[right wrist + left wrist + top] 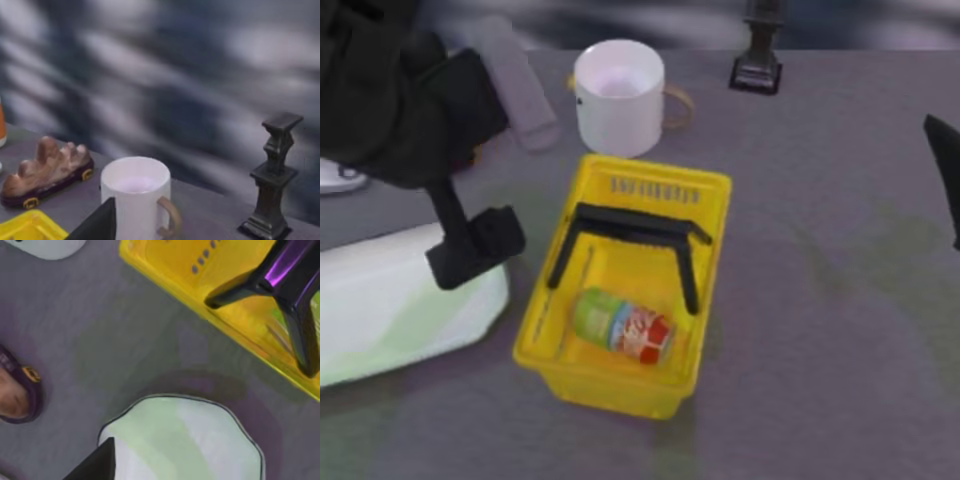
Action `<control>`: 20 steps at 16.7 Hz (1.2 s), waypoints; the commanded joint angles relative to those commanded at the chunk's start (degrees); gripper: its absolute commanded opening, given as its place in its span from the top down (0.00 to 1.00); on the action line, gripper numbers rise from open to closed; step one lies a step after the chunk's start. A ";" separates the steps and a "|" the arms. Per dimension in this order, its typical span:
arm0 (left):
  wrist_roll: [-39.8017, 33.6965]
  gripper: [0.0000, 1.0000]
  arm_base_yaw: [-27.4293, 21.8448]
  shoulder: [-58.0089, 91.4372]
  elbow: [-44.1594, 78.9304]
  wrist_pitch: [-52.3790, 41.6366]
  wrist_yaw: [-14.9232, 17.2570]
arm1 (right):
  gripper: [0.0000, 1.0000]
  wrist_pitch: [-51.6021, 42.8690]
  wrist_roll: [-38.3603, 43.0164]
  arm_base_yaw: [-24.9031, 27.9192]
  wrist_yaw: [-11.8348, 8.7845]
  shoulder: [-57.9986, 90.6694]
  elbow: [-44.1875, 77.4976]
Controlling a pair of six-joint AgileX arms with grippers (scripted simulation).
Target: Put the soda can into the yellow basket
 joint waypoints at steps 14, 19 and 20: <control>20.79 0.00 -12.07 44.27 39.92 -26.35 -3.22 | 0.00 -23.64 0.64 -6.52 22.29 -48.20 -24.40; 20.79 0.00 -11.85 44.22 39.61 -26.06 -3.18 | 0.00 -23.64 0.64 -6.52 22.29 -48.20 -24.40; 20.86 0.00 -11.94 44.21 38.94 -25.42 -3.20 | 0.00 -23.64 0.64 -6.52 22.29 -48.20 -24.40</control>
